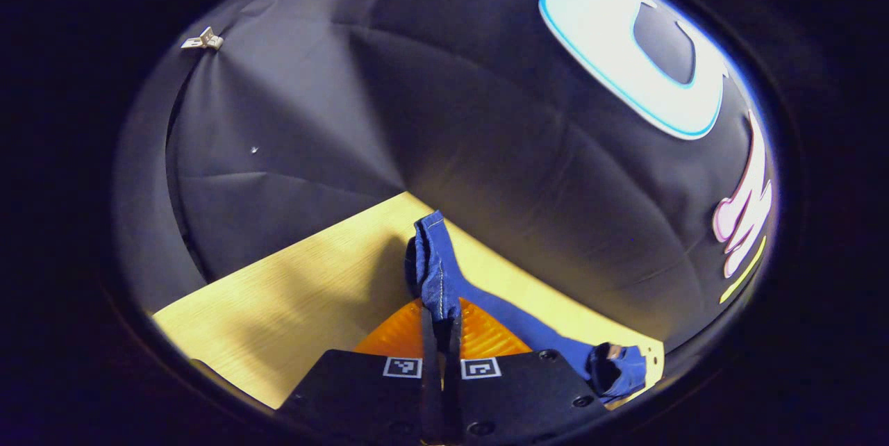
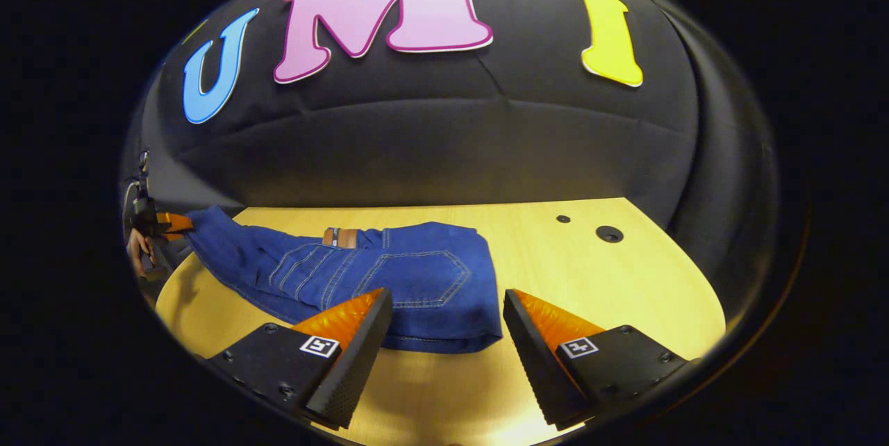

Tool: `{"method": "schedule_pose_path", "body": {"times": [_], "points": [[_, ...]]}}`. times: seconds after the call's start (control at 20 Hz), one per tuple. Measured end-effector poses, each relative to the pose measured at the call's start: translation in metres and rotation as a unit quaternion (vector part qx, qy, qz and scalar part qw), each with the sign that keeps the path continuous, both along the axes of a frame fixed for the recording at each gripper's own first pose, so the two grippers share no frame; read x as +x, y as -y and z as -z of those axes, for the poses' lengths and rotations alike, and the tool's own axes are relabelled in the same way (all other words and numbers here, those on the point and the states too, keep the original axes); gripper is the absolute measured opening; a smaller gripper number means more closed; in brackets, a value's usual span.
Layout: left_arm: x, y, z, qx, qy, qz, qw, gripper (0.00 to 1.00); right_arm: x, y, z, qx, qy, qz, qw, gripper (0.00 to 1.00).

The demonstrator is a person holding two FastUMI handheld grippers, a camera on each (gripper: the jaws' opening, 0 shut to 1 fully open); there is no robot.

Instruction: Grasp the waist and the cuffs of the jeans and fold them to make the two legs overlap; first hold the waist and fold one-third of the jeans toward the cuffs, then hold the cuffs and fold the remaining one-third in the same direction to finish folding.

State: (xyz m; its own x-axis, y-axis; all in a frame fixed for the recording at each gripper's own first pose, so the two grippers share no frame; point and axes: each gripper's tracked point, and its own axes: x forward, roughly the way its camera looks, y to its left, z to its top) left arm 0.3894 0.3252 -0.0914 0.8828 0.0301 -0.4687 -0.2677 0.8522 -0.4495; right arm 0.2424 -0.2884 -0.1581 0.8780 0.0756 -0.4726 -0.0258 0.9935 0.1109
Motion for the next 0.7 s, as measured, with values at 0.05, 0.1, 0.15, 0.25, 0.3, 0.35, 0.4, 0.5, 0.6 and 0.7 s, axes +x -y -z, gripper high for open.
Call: {"method": "schedule_pose_path", "body": {"times": [0.05, 0.1, 0.15, 0.25, 0.3, 0.35, 0.4, 0.5, 0.6, 0.7], "points": [[-0.002, 0.011, -0.016, 0.004, 0.008, 0.007, 1.0, 0.06, -0.003, 0.006, -0.003, -0.004, 0.001, 0.004, 1.0, 0.99], [-0.002, 0.028, -0.028, 0.008, 0.017, 0.023, 1.0, 0.06, -0.005, 0.012, -0.006, -0.008, 0.001, 0.007, 1.0, 0.99], [-0.003, 0.046, -0.045, 0.018, 0.028, 0.039, 0.999, 0.06, -0.008, 0.02, -0.009, -0.011, 0.002, 0.011, 1.0, 0.99], [-0.003, 0.087, -0.08, 0.037, 0.044, 0.075, 0.996, 0.06, -0.014, 0.034, -0.016, -0.015, 0.005, 0.023, 1.0, 0.99], [-0.009, 0.109, -0.094, 0.047, 0.047, 0.09, 0.994, 0.06, -0.017, 0.043, -0.019, -0.016, 0.006, 0.031, 0.999, 0.99], [-0.01, 0.129, -0.105, 0.053, 0.053, 0.104, 0.992, 0.06, -0.019, 0.052, -0.023, -0.015, 0.008, 0.039, 0.999, 0.99], [-0.011, 0.151, -0.115, 0.057, 0.056, 0.117, 0.99, 0.06, -0.022, 0.061, -0.026, -0.015, 0.01, 0.048, 0.999, 0.99], [-0.008, 0.194, -0.132, 0.065, 0.062, 0.14, 0.986, 0.06, -0.028, 0.084, -0.034, -0.015, 0.015, 0.067, 0.998, 0.94], [-0.004, 0.249, -0.149, 0.066, 0.072, 0.173, 0.98, 0.06, -0.035, 0.11, -0.043, -0.018, 0.021, 0.088, 0.996, 0.99], [-0.002, 0.301, -0.151, 0.086, 0.071, 0.216, 0.97, 0.06, -0.044, 0.138, -0.05, -0.018, 0.023, 0.111, 0.993, 0.99]]}}
